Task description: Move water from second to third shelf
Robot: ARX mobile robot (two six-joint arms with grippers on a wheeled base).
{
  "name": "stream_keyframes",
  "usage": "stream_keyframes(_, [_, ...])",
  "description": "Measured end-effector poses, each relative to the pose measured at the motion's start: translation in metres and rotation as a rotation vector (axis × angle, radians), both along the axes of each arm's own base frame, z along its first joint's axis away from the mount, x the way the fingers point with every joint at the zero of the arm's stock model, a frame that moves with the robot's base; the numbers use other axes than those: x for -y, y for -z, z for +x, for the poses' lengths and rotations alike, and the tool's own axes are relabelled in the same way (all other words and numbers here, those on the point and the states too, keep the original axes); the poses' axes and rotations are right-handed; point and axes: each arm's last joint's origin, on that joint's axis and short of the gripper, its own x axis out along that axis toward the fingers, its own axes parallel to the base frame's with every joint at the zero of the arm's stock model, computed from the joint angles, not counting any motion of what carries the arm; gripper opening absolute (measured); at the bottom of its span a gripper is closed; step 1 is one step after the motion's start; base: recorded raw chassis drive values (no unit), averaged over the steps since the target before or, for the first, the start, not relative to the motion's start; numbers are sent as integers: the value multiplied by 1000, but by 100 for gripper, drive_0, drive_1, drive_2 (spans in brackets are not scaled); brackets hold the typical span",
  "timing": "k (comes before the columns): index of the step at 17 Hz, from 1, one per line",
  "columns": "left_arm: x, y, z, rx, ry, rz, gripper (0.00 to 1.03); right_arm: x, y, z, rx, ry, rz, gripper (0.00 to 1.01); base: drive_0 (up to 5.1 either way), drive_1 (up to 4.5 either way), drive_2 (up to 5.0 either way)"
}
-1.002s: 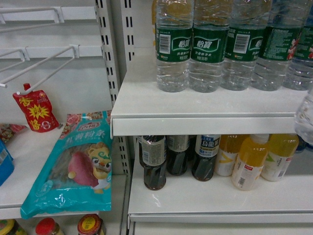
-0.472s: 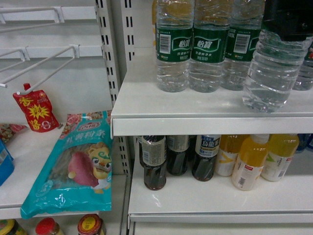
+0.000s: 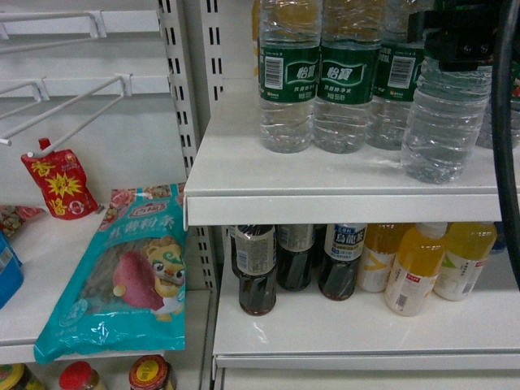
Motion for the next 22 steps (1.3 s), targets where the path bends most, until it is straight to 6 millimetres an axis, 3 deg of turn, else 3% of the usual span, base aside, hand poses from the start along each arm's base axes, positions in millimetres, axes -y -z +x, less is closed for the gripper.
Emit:
stream_keyframes(14, [0, 0, 0, 0, 0, 0, 98, -7, 0, 11, 1, 10, 8, 43, 0, 0, 0])
stream_keyframes(19, [0, 0, 0, 0, 0, 0, 98, -7, 0, 13, 9, 3, 13, 84, 0, 0, 0])
stream_keyframes(22, [0, 0, 0, 0, 0, 0, 98, -7, 0, 13, 10, 1, 14, 100, 0, 0, 0])
